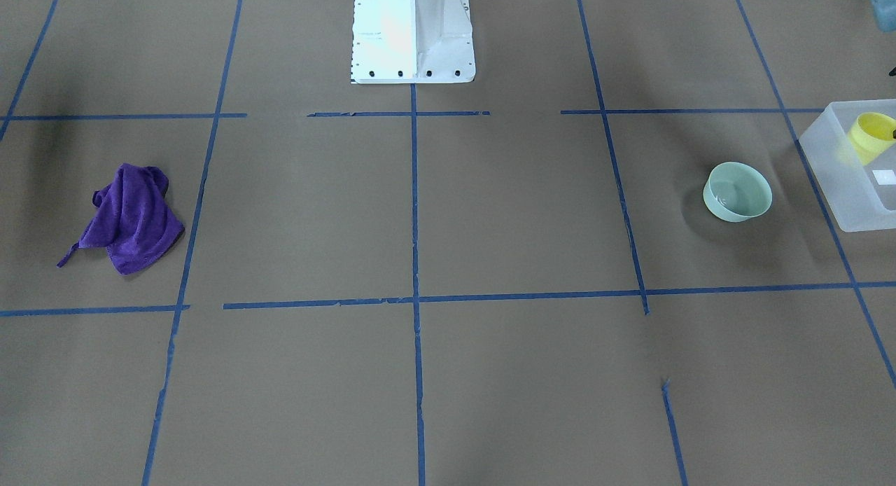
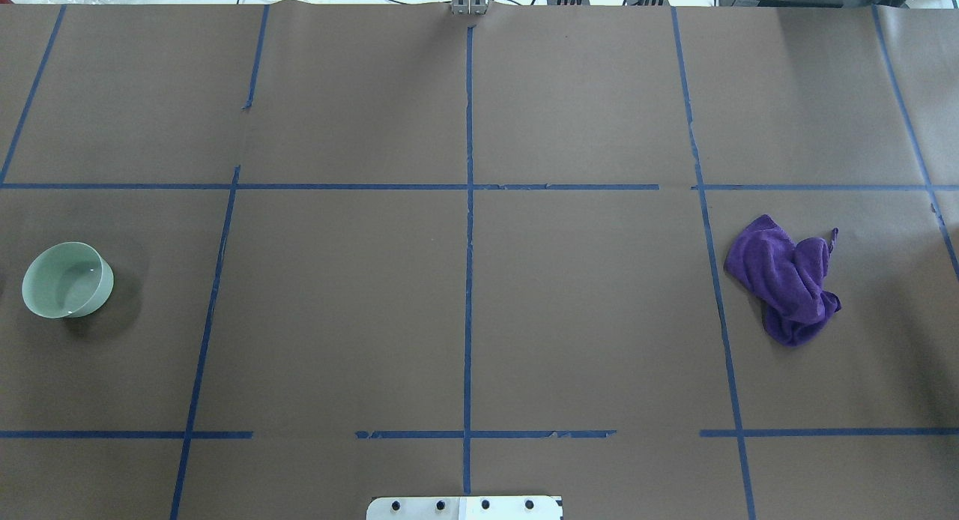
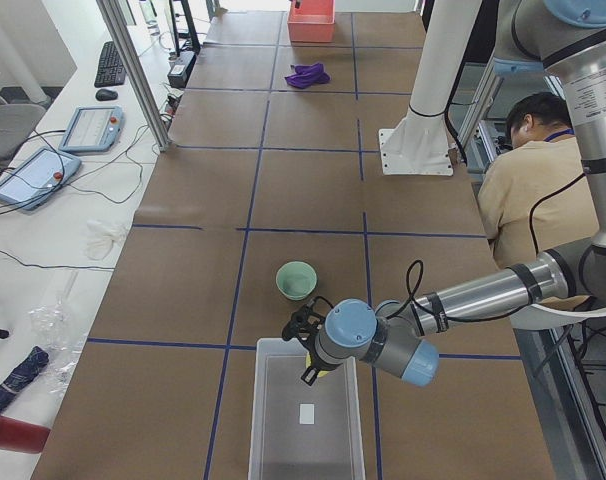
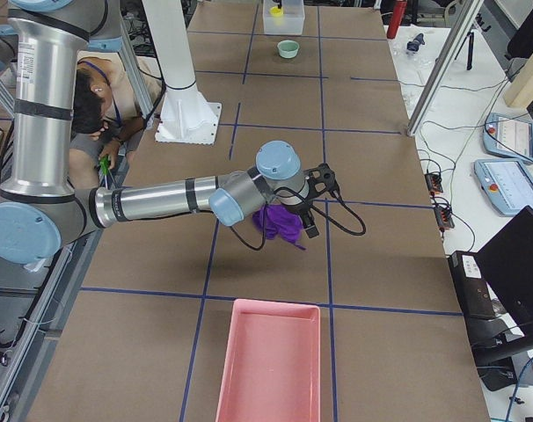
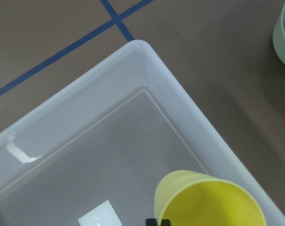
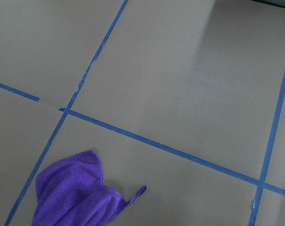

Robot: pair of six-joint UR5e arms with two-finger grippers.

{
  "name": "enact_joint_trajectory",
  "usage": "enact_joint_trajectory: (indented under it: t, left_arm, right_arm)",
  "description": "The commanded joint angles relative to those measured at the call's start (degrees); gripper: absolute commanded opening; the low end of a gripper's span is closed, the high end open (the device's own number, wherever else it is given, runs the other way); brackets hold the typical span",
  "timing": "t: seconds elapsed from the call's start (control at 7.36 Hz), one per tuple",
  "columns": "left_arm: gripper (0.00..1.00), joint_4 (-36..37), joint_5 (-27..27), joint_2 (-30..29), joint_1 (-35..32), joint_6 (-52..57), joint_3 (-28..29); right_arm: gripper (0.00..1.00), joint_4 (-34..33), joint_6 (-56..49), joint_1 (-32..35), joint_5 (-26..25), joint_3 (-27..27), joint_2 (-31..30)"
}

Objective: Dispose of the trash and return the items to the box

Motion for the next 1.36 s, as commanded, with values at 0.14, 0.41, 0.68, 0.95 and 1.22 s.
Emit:
enact_joint_trajectory:
  t: [0.14, 0.41, 0.68, 0.95, 1.22]
  left_arm:
    - [0.14, -1.88, -0.01, 0.27, 2.94, 0.12, 0.51]
    - [0.55, -3.8, -0.01, 0.35, 2.94, -0.05, 0.68]
    - [0.58, -3.81, 0.43, -0.17, 3.03, -0.75, 0.68]
    - [0.7, -3.2, 0.52, -2.97, 2.94, -1.71, -0.28]
    - [1.0, 2.2, 0.52, -9.63, 2.85, -5.49, -1.24]
  right_arm:
    - [1.0, 0.03, 0.04, -0.51, -0.09, -0.18, 0.22]
    - [1.0, 0.03, 0.13, -0.68, 0.08, -0.18, 0.22]
    - [1.0, -0.06, 0.21, -0.68, 0.08, -0.18, 0.13]
    - [1.0, -0.06, 0.91, -0.94, 0.17, -0.1, 0.13]
    - [1.0, 1.16, 8.35, -4.44, 0.0, 2.35, 0.31]
